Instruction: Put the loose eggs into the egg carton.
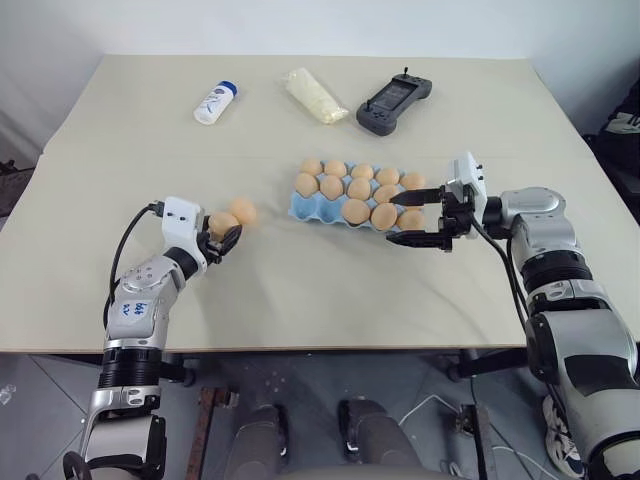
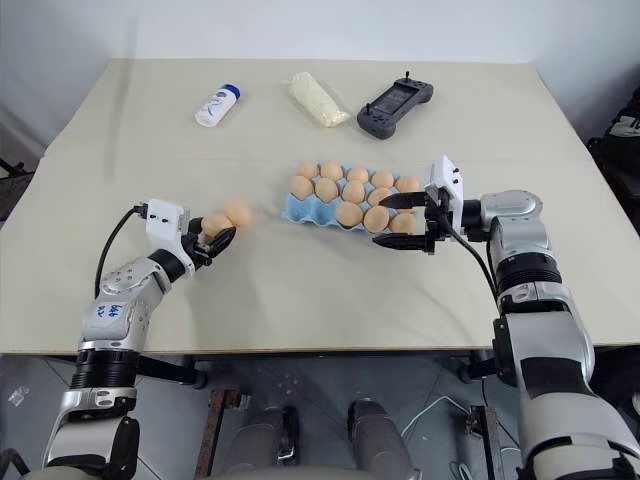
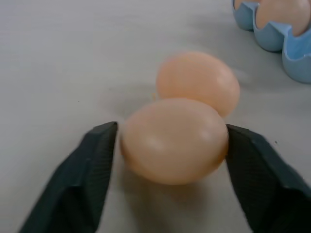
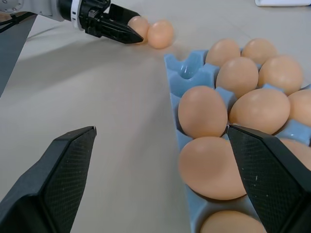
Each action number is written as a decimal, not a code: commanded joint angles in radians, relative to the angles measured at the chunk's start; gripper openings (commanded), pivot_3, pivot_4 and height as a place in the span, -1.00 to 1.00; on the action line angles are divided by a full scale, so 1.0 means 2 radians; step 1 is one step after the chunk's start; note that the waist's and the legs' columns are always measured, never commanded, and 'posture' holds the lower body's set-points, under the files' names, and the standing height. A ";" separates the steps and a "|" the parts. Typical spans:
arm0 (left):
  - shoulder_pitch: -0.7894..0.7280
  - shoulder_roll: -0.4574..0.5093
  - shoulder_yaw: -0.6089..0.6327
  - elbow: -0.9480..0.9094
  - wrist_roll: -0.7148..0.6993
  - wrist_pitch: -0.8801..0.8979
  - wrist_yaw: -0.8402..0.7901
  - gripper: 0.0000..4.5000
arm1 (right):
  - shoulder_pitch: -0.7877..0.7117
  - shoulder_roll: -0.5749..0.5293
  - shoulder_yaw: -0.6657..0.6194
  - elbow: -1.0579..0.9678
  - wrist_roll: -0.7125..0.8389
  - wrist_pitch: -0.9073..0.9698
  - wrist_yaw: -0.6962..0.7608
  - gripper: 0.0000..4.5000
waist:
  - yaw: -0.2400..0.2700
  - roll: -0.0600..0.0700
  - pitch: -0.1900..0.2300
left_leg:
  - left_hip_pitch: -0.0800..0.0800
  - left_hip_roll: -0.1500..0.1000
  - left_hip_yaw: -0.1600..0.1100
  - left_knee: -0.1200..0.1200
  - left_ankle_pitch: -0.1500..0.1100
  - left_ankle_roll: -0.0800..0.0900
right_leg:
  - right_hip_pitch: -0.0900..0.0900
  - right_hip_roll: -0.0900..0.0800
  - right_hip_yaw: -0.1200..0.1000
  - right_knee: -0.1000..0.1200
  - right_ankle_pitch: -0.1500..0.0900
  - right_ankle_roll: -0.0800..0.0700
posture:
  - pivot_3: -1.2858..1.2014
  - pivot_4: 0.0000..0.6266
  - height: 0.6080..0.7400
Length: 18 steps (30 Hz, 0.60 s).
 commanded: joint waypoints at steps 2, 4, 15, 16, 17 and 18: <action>-0.005 0.001 0.006 -0.009 0.003 -0.017 0.000 0.05 | 0.000 -0.011 -0.012 -0.020 0.006 0.001 0.023 1.00 | 0.000 0.000 0.000 | 0.000 0.000 0.000 0.000 0.000 0.000 | 0.000 0.000 0.000 0.000 0.000 0.000 | 0.03 -0.52 1.00; 0.000 0.003 0.007 -0.012 0.002 -0.017 -0.002 0.05 | 0.002 -0.011 -0.013 -0.022 0.007 0.002 0.022 1.00 | 0.000 0.000 0.000 | 0.000 0.000 0.000 0.000 0.000 0.000 | 0.000 0.000 0.000 0.000 0.000 0.000 | 0.03 -0.52 1.00; -0.006 0.019 0.016 -0.158 -0.066 0.043 -0.057 0.04 | 0.009 -0.014 -0.024 -0.034 0.020 0.003 0.025 1.00 | 0.002 0.000 0.000 | 0.000 0.000 0.000 0.000 0.000 0.000 | 0.000 0.000 0.000 0.000 0.000 0.000 | 0.03 -0.52 1.00; -0.015 0.020 0.013 -0.161 -0.069 0.040 -0.064 0.04 | 0.011 -0.014 -0.028 -0.036 0.024 -0.001 0.027 1.00 | 0.003 0.000 0.000 | 0.000 0.000 0.000 0.000 0.000 0.000 | 0.000 0.000 0.000 0.000 0.000 0.000 | 0.03 -0.52 1.00; -0.027 0.019 0.007 -0.161 -0.072 0.039 -0.072 0.04 | 0.012 -0.015 -0.028 -0.038 0.025 -0.001 0.028 1.00 | 0.003 0.000 0.000 | 0.000 0.000 0.000 0.000 0.000 0.000 | 0.000 0.000 0.000 0.000 0.000 0.000 | 0.03 -0.52 1.00; -0.040 0.016 0.004 -0.157 -0.075 0.037 -0.078 0.04 | 0.014 -0.016 -0.029 -0.039 0.025 -0.001 0.029 1.00 | 0.003 0.000 0.000 | 0.000 0.000 0.000 0.000 0.000 0.000 | 0.000 0.000 0.000 0.000 0.000 0.000 | 0.03 -0.52 1.00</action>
